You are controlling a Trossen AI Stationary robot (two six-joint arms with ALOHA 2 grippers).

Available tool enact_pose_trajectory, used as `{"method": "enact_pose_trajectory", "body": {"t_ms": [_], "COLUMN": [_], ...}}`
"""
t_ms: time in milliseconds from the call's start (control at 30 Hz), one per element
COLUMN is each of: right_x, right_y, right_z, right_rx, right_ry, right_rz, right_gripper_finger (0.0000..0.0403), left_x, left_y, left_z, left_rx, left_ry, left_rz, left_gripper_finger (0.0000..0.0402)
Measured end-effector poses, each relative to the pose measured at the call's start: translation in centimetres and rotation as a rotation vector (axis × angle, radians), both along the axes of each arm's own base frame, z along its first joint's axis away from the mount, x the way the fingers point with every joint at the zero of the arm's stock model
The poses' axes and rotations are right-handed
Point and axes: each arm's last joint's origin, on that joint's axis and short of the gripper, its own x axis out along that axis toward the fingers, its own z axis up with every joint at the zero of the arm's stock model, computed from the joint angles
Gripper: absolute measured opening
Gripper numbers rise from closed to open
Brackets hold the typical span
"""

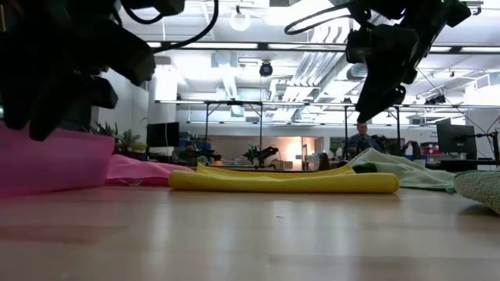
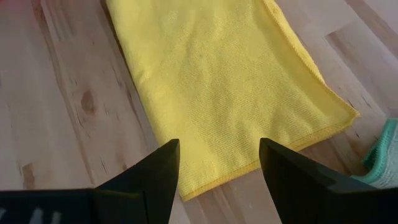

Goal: Fold microfiber towels
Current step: Fold the yellow microfiber towel

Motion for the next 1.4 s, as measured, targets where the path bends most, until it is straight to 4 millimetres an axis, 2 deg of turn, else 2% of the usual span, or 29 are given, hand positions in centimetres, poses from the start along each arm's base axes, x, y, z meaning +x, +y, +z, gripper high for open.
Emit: {"method": "enact_pose_trajectory", "body": {"t_ms": [167, 367, 467, 700, 933, 1400], "right_x": [0.0, 0.0, 0.0, 0.0, 0.0, 0.0], "right_y": [0.0, -0.1, -0.1, -0.1, -0.1, -0.2], "right_z": [0.0, 0.0, 0.0, 0.0, 0.0, 0.0], "right_rx": [-0.013, -0.02, -0.02, -0.02, -0.028, -0.06], "right_ry": [0.0, 0.0, 0.0, 0.001, 0.001, 0.001], "right_rz": [-0.01, -0.015, -0.015, -0.015, -0.021, -0.045], "right_gripper_finger": [0.0212, 0.0212, 0.0212, 0.0212, 0.0212, 0.0212], "left_x": [0.6, 1.8, 2.2, 3.6, 3.9, 2.7], "left_y": [0.1, 1.7, 3.0, 5.2, 5.6, 5.8], "left_z": [0.7, 1.7, 1.6, 0.5, -1.2, -4.1], "left_rx": [0.035, 0.303, 0.378, 0.31, 0.409, 0.446], "left_ry": [-0.054, -0.173, -0.201, -0.383, -0.491, -0.494], "left_rz": [-0.035, -0.179, -0.226, -0.334, -0.431, -0.393], "left_gripper_finger": [0.0144, 0.0144, 0.0144, 0.0144, 0.0144, 0.0144]}}
